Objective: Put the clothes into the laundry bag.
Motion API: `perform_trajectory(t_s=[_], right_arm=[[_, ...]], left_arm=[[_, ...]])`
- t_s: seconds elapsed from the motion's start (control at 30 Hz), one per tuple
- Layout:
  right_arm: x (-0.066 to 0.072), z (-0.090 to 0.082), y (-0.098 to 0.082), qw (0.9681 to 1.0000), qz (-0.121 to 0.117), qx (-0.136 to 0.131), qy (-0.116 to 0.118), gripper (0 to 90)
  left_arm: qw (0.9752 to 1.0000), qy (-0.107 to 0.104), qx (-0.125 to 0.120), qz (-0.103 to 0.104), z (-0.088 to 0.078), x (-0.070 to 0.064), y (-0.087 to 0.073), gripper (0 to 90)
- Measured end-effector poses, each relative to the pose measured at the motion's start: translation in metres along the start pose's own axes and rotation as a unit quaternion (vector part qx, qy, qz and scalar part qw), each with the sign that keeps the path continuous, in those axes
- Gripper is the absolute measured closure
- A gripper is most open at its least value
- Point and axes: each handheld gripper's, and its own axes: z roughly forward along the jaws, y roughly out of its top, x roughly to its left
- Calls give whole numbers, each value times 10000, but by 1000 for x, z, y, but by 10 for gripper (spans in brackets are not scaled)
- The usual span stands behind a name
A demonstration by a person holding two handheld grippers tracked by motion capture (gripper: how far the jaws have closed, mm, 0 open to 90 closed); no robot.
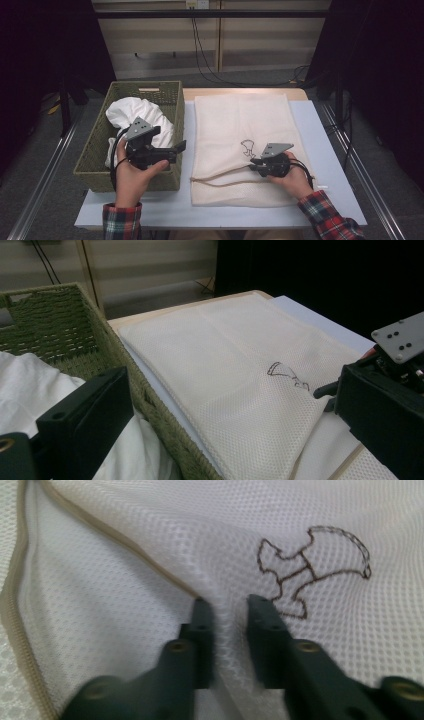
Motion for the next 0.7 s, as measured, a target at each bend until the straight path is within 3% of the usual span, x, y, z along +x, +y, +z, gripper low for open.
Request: perform_trajectory(t_s=[0.1, 0.2, 0.23, 0.27, 0.33, 0.43, 0.57, 0.6, 0.7], right_arm=[[-1, 1, 3, 9999, -91, 31, 45, 879], [-6, 1, 4, 9998, 123, 23, 154, 885], [-9, 0, 5, 9994, 281, -67, 181, 885], [-14, -2, 10, 9980, 472, -319, 278, 886], [-18, -5, 17, 9971, 585, -416, 255, 886], [-21, -8, 25, 9966, 566, -496, 326, 886], [-27, -15, 41, 9966, 529, -596, 212, 887], [-29, -19, 48, 9965, 488, -636, 221, 886], [-33, -22, 53, 9958, 603, -674, 141, 886]], left_arm=[[9999, 86, -36, -47, -2, 4, 0, 24], [9998, 163, 5, -79, -4, 10, 1, 25], [9998, 149, 9, -95, -4, 12, 0, 25], [9996, 185, 62, -182, -4, 17, 0, 25], [9995, 216, 133, -184, -4, 22, -1, 25], [9992, 287, 252, -152, -5, 27, -2, 25], [9981, 425, 422, -146, -8, 37, -1, 25], [9969, 519, 583, -141, -11, 40, 0, 24], [9959, 606, 639, -203, -13, 44, 2, 25]])
